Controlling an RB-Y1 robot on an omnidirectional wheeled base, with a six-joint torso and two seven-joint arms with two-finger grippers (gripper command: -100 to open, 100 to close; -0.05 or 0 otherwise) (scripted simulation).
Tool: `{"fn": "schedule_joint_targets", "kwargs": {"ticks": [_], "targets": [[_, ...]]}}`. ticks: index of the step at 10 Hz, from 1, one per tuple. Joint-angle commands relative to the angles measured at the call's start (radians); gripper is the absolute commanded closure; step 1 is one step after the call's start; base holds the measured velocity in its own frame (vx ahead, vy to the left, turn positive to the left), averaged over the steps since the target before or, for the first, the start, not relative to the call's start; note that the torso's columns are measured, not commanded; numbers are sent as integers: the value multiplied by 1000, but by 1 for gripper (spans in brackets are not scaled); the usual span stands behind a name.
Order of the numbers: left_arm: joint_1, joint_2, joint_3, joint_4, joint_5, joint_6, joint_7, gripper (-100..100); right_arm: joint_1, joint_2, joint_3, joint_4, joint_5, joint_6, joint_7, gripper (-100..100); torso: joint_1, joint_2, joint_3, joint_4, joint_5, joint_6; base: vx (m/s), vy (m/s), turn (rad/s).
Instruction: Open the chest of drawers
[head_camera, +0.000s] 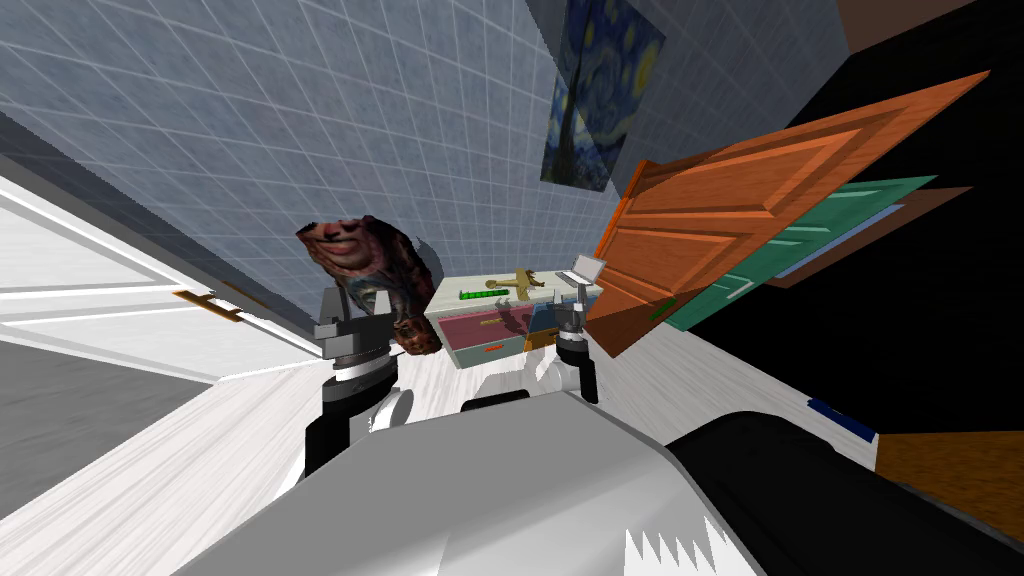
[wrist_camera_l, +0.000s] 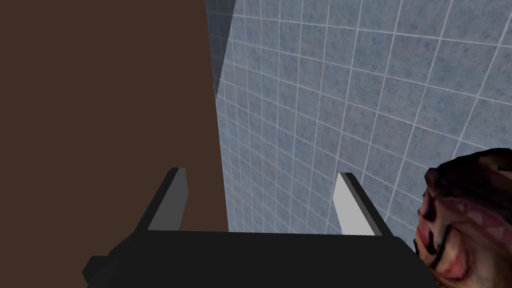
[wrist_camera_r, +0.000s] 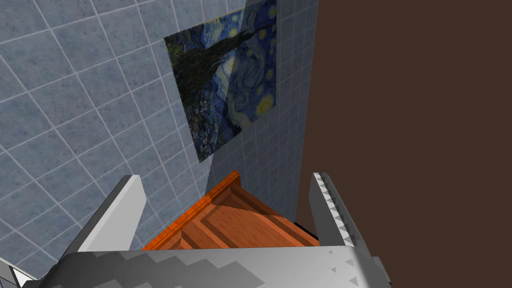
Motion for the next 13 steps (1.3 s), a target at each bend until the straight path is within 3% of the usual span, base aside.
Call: {"fn": "schedule_joint_targets", "kwargs": {"ticks": [1,9,10,13], "targets": [[0,0,0,0,0,0,0,0,0,0,0,0,0,0,0,0,0,40,-82,41,0,0,0,0,0],[0,0,0,0,0,0,0,0,0,0,0,0,0,0,0,0,0,618,-1234,617,0,0,0,0,0],[0,0,0,0,0,0,0,0,-4,-32,-3,5,8,-5,23,-100,0,691,-1382,691,0,0,9,15,2],[0,0,0,0,0,0,0,0,-21,-93,-18,28,39,-23,106,-100,2,736,-1475,737,1,0,19,55,0]]}}
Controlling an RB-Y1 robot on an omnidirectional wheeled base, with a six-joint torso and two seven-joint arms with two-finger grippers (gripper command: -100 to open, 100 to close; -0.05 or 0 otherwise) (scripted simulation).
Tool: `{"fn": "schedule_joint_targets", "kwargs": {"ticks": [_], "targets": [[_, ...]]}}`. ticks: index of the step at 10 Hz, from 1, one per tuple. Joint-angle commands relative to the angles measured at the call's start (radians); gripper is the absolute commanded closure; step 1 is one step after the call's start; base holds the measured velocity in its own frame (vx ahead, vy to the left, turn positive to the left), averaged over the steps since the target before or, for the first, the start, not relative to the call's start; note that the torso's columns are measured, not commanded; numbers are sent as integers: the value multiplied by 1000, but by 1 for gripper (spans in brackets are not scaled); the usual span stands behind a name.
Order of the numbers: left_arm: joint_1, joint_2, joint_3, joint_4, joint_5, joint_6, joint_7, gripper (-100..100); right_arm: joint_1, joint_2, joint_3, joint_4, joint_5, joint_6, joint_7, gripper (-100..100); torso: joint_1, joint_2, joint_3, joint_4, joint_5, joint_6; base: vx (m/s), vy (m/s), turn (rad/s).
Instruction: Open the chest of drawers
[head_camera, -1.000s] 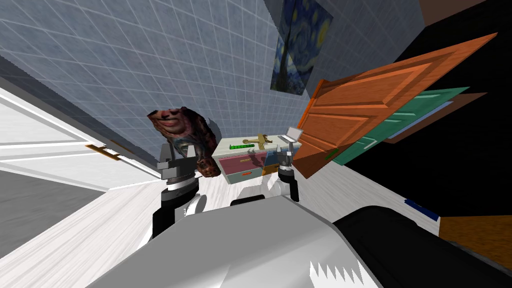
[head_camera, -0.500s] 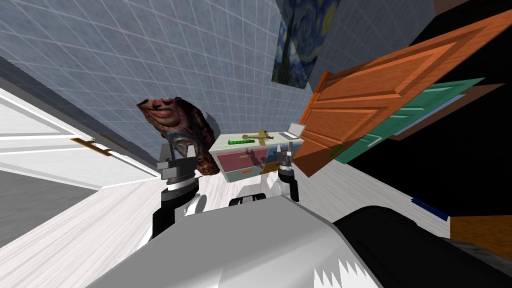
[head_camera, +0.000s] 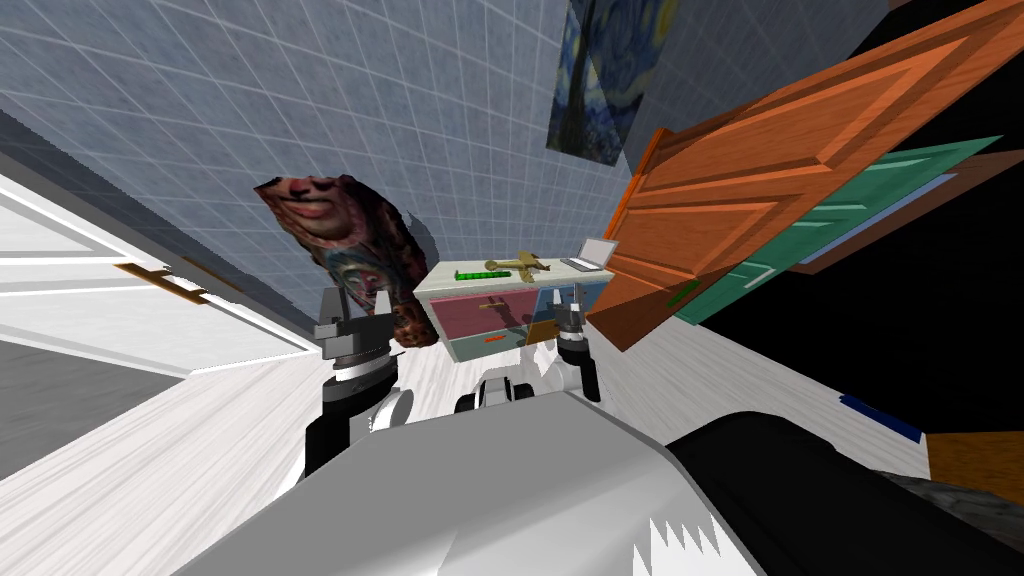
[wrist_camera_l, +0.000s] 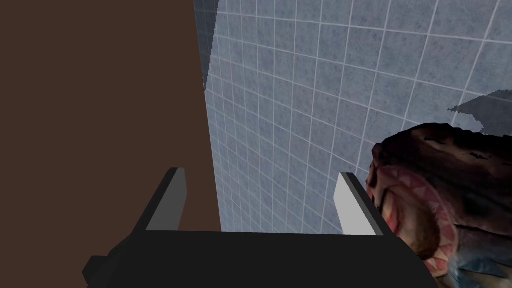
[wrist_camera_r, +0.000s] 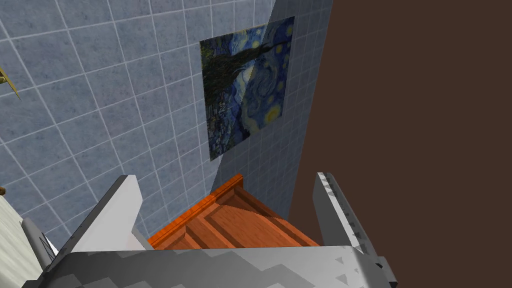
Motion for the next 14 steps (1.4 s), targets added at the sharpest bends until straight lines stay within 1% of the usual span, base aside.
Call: {"fn": "schedule_joint_targets", "kwargs": {"ticks": [1,2,3,4,5,6,7,8,9,10,11,12,13,14], "targets": [[0,0,0,0,0,0,0,0,-8,-32,-8,12,20,-12,61,-100,0,0,-1,1,0,0,28,59,-1],[0,0,0,0,0,0,0,0,-16,-49,-15,23,35,-20,99,-100,-2,1,-1,1,0,0,24,51,0],[0,0,0,0,0,0,0,0,-16,-49,-15,23,35,-20,106,-100,-3,2,0,1,-1,0,17,36,-1],[0,0,0,0,0,0,0,0,-25,-65,-23,36,53,-30,146,-100,-3,3,0,2,-1,0,16,43,0],[0,0,0,0,0,0,0,0,-25,-65,-23,36,53,-30,158,-100,-2,2,0,2,-1,0,16,43,-1],[0,0,0,0,0,0,0,0,-34,-78,-32,50,73,-40,195,-100,-2,2,0,1,-1,0,27,59,-1],[0,0,0,0,0,0,0,0,-34,-78,-32,50,73,-40,215,-100,-1,1,-1,1,0,0,27,53,-3],[0,0,0,0,0,0,0,0,-45,-89,-41,66,95,-51,247,-100,-2,1,-1,1,0,0,30,62,-1],[0,0,0,0,0,0,0,0,-45,-89,-41,66,95,-51,275,-100,-1,1,-1,1,0,0,22,52,-2],[0,0,0,0,0,0,0,0,-56,-99,-52,84,119,-63,304,-100,-2,2,0,1,-1,0,27,68,-2],[0,0,0,0,0,0,0,0,-56,-99,-52,84,119,-63,333,-100,-1,2,0,1,-1,0,24,59,-3],[0,0,0,0,0,0,0,0,-56,-99,-52,84,119,-63,344,-100,-2,2,0,1,-1,0,10,26,0],[0,0,0,0,0,0,0,0,-67,-107,-63,103,144,-76,382,-100,-4,3,0,2,-1,0,19,48,0],[0,0,0,0,0,0,0,0,-67,-107,-63,103,144,-76,408,-100,-2,2,0,1,-1,0,21,56,-4]]}}
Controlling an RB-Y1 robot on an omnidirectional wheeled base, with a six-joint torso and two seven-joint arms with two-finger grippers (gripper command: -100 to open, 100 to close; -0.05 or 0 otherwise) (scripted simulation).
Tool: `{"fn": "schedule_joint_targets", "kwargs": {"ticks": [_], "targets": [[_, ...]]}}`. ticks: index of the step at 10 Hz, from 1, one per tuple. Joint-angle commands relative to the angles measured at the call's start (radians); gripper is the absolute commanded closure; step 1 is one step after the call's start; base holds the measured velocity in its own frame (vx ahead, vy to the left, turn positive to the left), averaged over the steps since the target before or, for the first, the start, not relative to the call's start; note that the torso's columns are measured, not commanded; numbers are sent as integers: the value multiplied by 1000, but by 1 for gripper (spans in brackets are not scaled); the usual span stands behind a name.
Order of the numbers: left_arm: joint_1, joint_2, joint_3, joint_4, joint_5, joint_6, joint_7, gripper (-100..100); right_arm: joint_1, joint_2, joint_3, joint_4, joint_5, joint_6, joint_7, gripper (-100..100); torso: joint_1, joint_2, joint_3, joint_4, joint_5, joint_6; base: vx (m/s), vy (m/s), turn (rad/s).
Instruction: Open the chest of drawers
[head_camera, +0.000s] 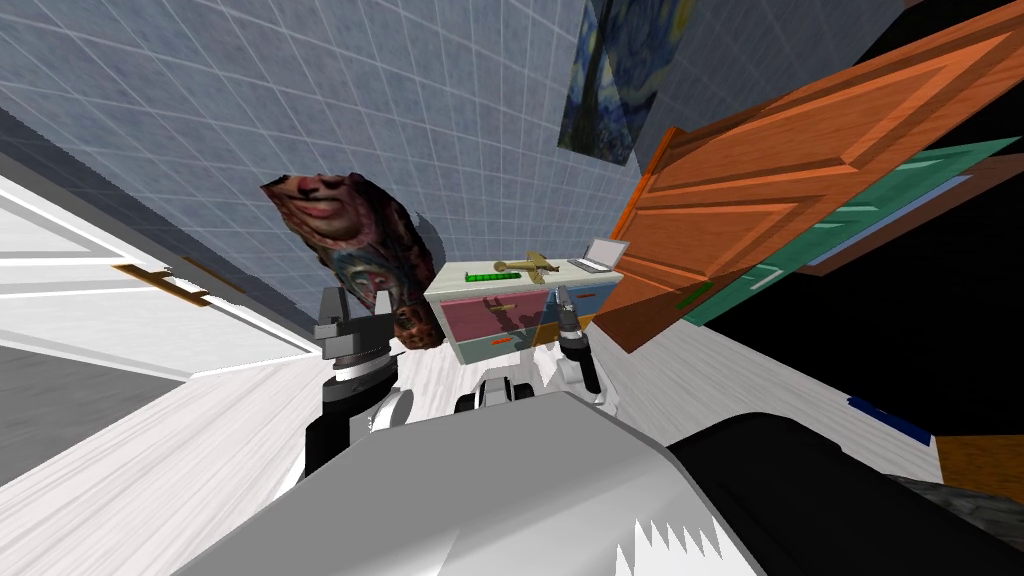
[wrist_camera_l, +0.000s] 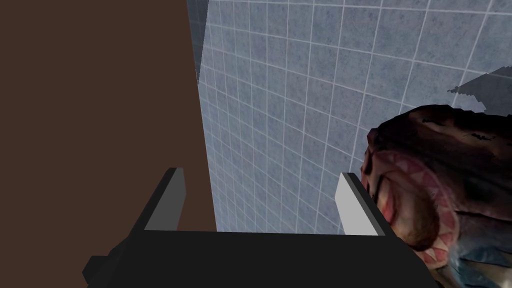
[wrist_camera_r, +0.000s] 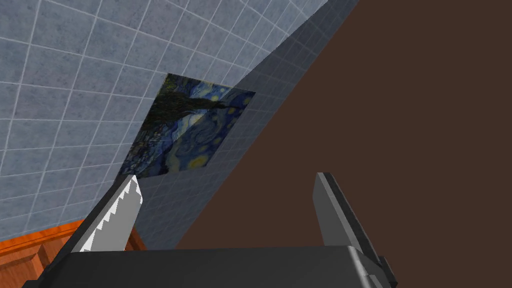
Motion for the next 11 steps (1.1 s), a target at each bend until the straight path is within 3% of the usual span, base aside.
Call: {"fn": "schedule_joint_targets", "kwargs": {"ticks": [1,11], "targets": [[0,0,0,0,0,0,0,0,-19,-11,-17,30,38,-19,79,-100,1,0,0,0,0,0,30,74,-4],[0,0,0,0,0,0,0,0,-56,-23,-54,97,125,-58,348,-100,0,0,0,0,0,0,22,49,-3]]}}
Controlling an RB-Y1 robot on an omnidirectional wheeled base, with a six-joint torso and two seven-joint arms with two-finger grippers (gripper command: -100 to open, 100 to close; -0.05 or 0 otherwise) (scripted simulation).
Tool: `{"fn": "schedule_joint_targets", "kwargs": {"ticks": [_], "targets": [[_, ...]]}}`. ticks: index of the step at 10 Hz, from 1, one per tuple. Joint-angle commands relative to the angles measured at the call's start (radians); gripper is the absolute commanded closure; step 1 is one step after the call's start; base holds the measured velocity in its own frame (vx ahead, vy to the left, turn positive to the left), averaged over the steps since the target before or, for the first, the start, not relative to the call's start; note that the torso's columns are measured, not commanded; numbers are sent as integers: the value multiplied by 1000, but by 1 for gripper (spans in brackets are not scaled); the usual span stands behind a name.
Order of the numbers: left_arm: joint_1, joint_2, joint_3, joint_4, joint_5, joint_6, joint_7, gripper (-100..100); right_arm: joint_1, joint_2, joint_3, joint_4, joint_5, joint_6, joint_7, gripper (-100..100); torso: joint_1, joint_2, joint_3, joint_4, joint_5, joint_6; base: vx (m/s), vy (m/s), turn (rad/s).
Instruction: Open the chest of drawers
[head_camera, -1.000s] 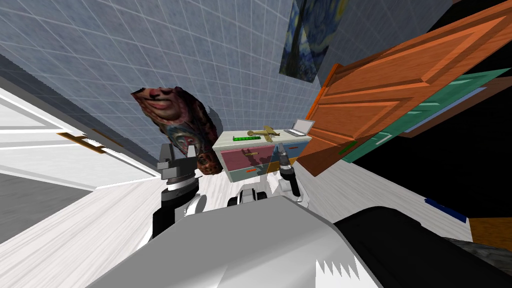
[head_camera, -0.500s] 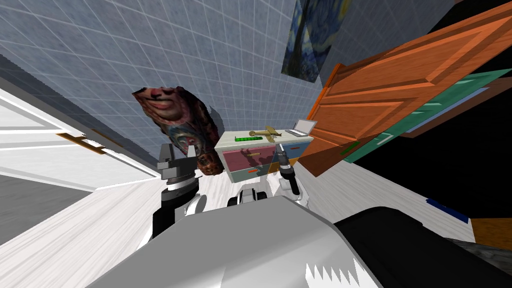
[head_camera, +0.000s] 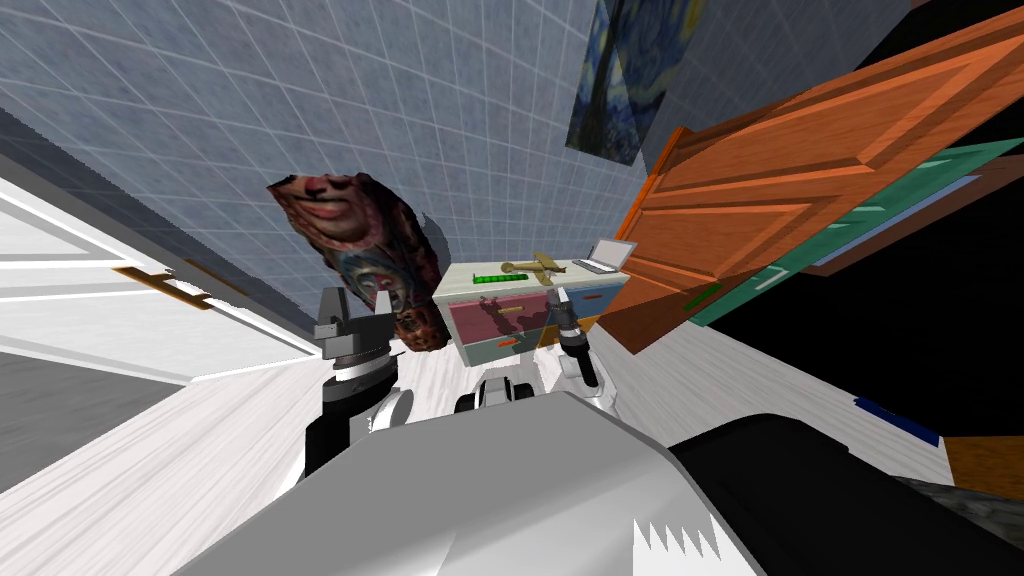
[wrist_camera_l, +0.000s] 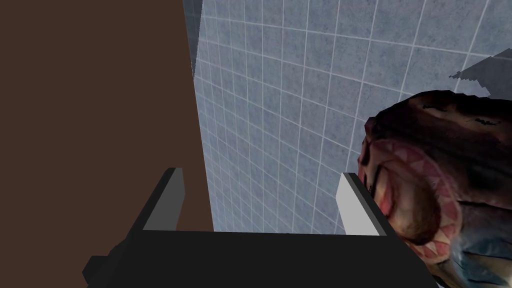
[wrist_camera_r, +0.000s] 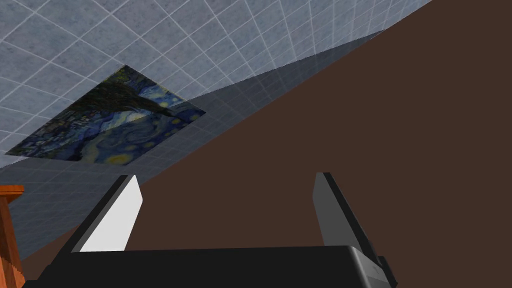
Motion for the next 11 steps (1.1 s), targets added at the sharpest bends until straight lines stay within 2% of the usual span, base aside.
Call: {"fn": "schedule_joint_targets", "kwargs": {"ticks": [1,2,4,5,7,8,10,11], "targets": [[0,0,0,0,0,0,0,0,-3,-1,-6,10,14,-9,69,-100,0,0,0,0,0,0,13,34,-1],[0,0,0,0,0,0,0,0,-15,-3,-19,34,45,-21,103,-100,-1,1,0,0,0,0,28,55,-6],[0,0,0,0,0,0,0,0,-15,-3,-19,34,45,-21,152,-100,0,0,0,0,0,0,20,46,-3],[0,0,0,0,0,0,0,0,-28,-5,-32,60,77,-34,185,-100,-1,1,0,0,0,0,27,61,-6],[0,0,0,0,0,0,0,0,-28,-5,-32,60,77,-34,237,-100,0,0,0,0,0,0,19,48,-4],[0,0,0,0,0,0,0,0,-40,-6,-46,87,109,-46,267,-100,-2,1,0,0,0,0,37,56,-8],[0,0,0,0,0,0,0,0,-40,-6,-46,87,109,-46,322,-100,0,0,0,0,0,0,22,48,-4],[0,0,0,0,0,0,0,0,-51,-7,-59,115,142,-58,352,-100,-1,1,1,0,0,0,27,48,-11]]}}
